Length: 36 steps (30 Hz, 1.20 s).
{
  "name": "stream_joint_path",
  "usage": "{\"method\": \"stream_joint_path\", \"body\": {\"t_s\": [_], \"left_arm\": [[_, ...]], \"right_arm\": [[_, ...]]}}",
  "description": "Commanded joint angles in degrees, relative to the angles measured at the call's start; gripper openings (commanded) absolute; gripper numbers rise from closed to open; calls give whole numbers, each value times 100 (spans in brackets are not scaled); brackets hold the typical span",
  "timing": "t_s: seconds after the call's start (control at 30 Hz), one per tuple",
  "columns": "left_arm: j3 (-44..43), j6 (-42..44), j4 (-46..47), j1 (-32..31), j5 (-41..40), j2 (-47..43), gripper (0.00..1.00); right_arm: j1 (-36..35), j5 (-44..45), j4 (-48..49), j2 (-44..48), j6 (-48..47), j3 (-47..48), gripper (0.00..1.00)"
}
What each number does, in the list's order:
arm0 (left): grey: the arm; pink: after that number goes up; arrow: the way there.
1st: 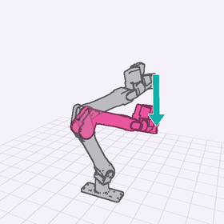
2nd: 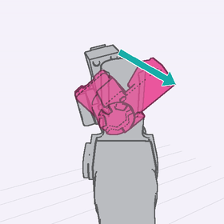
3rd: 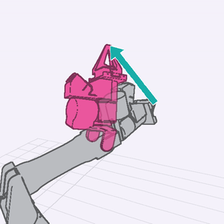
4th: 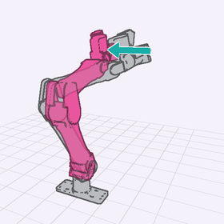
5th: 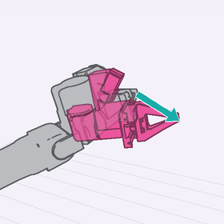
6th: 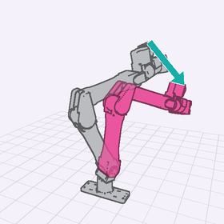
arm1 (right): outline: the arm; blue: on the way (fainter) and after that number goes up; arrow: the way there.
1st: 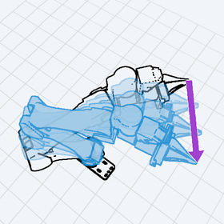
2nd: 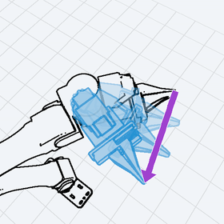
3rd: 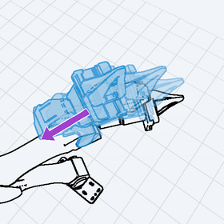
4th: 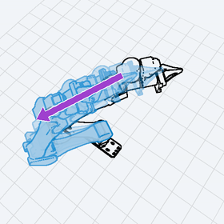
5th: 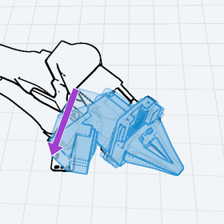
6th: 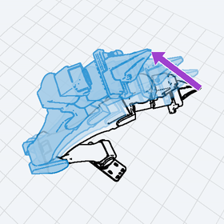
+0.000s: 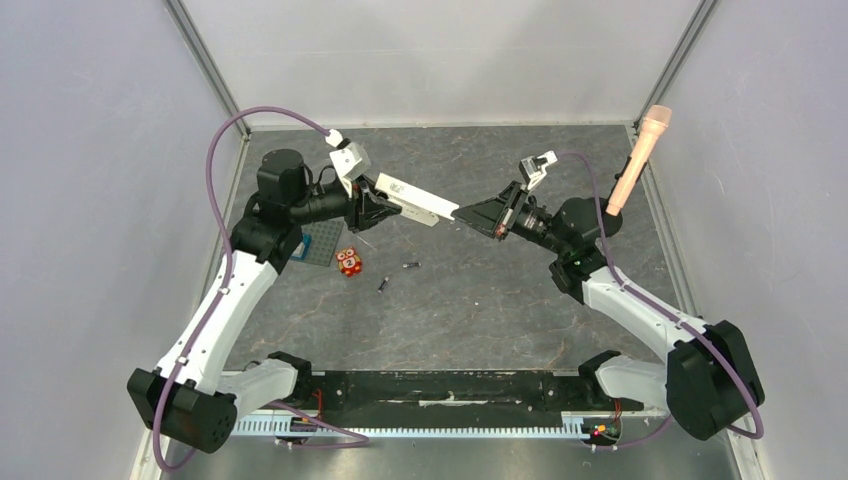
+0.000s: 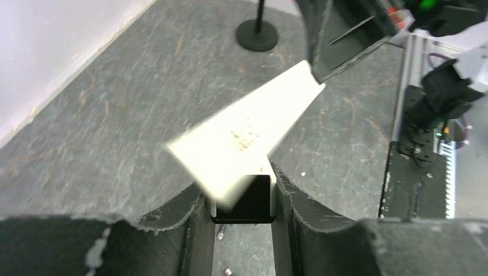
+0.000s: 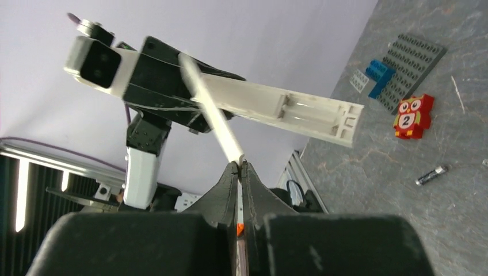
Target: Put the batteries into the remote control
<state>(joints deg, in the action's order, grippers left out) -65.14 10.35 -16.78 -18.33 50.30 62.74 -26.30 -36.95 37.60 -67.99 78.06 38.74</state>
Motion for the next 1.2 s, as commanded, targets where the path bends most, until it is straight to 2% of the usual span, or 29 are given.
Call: {"method": "stream_joint_path", "body": {"t_s": [0.0,0.1,0.17,0.23,0.33,0.5,0.67,0.9,0.97,1.03,1.17], "left_arm": [[146,107,33,5,-1185,-90,2],[372,13,59,5,-1636,-236,2],[528,-60,44,10,-1914,-337,2],[645,-179,30,5,-2171,-398,2],[727,-367,-1,6,-2383,-436,2],[819,-537,84,10,-2152,-463,2],[863,-755,231,9,-1979,-455,2],[951,-951,455,1,-1814,-462,2],[965,-965,498,0,-1804,-448,2],[977,-965,538,-3,-1794,-454,2],[977,-973,555,-1,-1762,-436,2]], "right_arm": [[72,765,1222,54,372,-396,0],[80,1192,1517,100,390,-616,0],[85,1396,1365,140,267,-665,0],[86,1577,1027,173,39,-696,0],[81,1947,4,302,-537,-694,0],[80,2752,-1312,457,-1236,-1011,0],[67,3319,-1821,327,-1346,-1413,0],[64,4111,-2625,-123,-1361,-1486,1],[64,4313,-2862,-205,-1329,-1466,6],[64,4502,-3128,-216,-1341,-1435,16],[65,4689,-3511,-199,-1460,-1337,50]]}}
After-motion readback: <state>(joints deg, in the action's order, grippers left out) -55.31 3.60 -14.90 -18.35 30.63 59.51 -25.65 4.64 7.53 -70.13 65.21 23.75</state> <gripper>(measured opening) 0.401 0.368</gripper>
